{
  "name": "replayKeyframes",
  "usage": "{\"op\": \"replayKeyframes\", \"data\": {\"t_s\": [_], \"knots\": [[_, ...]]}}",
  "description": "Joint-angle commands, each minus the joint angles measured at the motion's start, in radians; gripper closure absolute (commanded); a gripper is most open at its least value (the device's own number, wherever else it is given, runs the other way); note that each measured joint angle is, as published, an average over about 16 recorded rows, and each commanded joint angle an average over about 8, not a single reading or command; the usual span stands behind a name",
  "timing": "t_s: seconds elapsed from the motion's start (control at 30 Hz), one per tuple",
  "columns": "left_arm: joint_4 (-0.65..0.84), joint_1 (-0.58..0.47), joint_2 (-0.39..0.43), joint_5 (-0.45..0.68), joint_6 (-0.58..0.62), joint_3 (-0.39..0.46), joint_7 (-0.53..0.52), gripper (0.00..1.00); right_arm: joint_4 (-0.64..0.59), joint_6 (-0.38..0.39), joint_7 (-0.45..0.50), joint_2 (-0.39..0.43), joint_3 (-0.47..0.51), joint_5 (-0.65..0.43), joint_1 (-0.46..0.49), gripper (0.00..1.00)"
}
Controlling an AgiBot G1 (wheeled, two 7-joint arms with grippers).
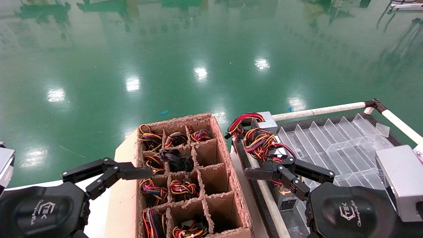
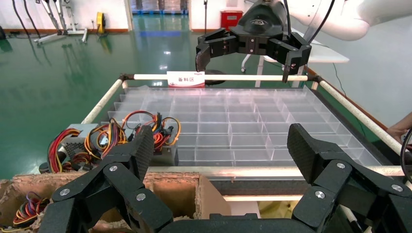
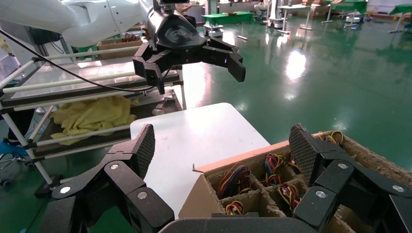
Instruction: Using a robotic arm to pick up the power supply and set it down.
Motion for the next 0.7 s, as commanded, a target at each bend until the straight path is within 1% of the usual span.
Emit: {"op": "replayKeyframes", "data": {"t_s": [0.03,0.7], "knots": [[0.000,0.000,0.000,0.000,0.000,0.000,0.000,0.00,0.000,0.000,0.000,0.000,0.000,0.000,0.000,0.00],[0.000,0.000,0.000,0.000,0.000,0.000,0.000,0.00,0.000,0.000,0.000,0.000,0.000,0.000,0.000,0.00]]}}
